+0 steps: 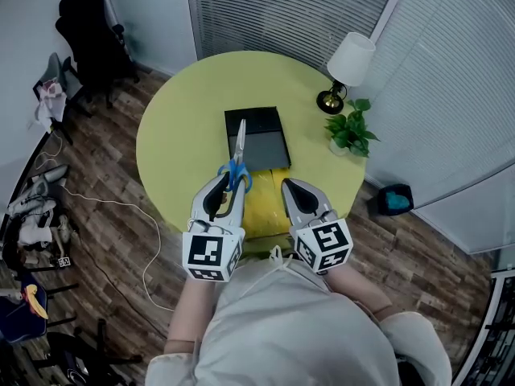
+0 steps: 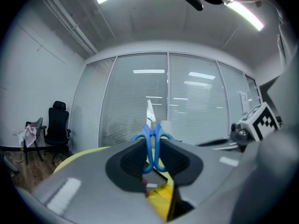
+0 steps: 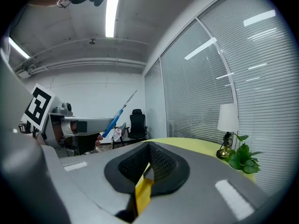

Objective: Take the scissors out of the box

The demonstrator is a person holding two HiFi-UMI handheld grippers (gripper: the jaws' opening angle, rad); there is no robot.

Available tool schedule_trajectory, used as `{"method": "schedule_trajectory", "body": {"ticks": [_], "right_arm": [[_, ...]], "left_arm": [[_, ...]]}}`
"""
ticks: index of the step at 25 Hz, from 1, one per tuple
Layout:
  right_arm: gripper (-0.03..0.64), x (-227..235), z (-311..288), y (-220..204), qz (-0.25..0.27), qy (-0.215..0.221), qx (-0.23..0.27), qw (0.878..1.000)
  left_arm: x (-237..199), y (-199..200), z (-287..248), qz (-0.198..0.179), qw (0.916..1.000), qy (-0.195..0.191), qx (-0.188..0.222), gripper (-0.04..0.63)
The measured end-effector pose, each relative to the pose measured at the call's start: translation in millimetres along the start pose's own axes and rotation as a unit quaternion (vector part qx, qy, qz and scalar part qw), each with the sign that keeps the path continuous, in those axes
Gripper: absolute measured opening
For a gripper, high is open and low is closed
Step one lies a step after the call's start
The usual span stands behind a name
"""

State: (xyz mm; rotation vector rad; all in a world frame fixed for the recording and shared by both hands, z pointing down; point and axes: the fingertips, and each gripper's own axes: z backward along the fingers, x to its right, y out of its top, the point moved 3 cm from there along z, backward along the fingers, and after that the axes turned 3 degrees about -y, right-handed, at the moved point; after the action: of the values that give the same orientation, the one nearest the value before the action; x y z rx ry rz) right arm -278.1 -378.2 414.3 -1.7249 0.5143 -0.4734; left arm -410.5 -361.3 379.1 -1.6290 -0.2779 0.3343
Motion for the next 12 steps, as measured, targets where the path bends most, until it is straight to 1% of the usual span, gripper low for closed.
{"method": "schedule_trajectory", "body": {"ticks": [12], "right_arm": [[0.0, -12.1, -3.1, -5.8, 0.004, 0.013, -0.017, 1.0]], "left_arm": [[4.6, -8.3, 4.4, -0.001, 1.0, 0.001, -0.01, 0.092]]}}
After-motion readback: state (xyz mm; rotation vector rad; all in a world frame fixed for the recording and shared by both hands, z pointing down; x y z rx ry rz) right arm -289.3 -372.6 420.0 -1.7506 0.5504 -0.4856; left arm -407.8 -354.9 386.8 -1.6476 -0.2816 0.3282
